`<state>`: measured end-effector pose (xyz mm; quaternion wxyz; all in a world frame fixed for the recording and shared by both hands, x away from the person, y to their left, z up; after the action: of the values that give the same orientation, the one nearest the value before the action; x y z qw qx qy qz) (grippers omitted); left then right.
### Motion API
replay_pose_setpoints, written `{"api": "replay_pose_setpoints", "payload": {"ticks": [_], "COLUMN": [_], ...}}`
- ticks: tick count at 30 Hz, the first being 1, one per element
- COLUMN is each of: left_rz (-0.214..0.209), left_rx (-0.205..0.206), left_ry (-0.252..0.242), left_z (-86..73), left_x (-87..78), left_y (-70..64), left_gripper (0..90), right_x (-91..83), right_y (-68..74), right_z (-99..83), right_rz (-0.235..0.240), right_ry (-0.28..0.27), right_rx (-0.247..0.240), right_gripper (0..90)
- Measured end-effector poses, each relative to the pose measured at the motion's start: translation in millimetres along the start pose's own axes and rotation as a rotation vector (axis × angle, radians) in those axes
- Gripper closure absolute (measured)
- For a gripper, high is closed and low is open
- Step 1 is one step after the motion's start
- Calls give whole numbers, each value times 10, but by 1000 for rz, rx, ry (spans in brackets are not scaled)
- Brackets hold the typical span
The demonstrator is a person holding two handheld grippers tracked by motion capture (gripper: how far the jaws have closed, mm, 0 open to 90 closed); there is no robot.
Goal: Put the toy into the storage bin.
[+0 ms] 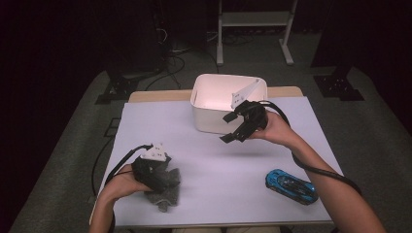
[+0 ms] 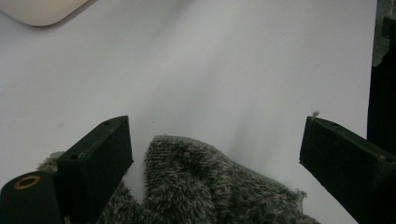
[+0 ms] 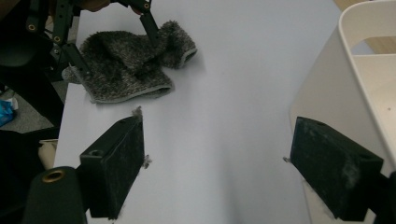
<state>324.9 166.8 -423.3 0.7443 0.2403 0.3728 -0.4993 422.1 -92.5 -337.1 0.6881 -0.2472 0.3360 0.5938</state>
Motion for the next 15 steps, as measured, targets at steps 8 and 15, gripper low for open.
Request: {"api": "replay_pose_setpoints", "payload": {"ticks": [8,15], "left_rz": [-1,-3], "left_rx": [6,-1], "left_ry": [-3,-11], "left_z": [3,3], "left_x": [-20,-28], "left_y": [-8,-14], "left_gripper": [88,88], "right_x": [26,36], "right_y": [-139,-218], "right_z": [136,253], "right_rz": [-6,-15], "right_ry": [13,21], "right_rx": [0,-13], "right_gripper": [165,165]}}
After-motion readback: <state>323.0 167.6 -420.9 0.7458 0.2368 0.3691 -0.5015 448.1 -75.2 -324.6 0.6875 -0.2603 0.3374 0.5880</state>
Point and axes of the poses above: each handheld gripper's, and its own axes: x roughly forward along the jaws, z roughly out of its top, y roughly to its left, the point moved 5 cm from there along x, roughly forward along the jaws, and after that the axes turned 5 degrees about y, right-handed, at the moved point
